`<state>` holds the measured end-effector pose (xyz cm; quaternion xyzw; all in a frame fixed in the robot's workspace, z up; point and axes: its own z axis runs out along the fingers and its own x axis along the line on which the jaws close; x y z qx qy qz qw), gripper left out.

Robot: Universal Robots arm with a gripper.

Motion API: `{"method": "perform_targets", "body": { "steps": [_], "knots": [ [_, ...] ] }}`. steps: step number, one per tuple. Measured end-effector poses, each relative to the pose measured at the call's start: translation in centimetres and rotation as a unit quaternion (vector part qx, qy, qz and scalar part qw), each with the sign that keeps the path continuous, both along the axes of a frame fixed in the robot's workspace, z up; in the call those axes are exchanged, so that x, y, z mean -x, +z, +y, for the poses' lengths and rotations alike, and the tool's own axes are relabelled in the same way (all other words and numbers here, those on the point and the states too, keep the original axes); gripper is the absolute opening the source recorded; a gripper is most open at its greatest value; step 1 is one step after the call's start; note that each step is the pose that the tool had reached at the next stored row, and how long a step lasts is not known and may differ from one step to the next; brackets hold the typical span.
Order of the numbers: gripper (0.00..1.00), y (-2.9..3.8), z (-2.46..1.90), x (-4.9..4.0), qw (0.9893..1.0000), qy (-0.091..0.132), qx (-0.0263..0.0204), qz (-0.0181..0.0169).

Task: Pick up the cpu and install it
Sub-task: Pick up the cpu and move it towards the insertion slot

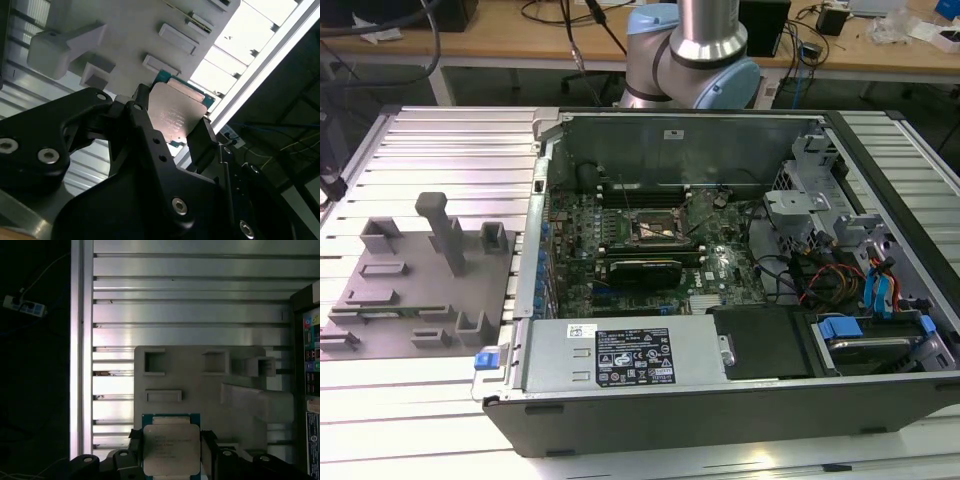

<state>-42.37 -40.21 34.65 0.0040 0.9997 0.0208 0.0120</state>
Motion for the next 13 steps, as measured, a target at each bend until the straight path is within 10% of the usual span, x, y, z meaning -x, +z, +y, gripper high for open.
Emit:
{"method": "perform_targets", "body": {
  "steps": [13],
  "knots": [
    [0.55,3.34,0.28,0.00,1.0000,0.000,0.0000,0.0000]
  ]
}}
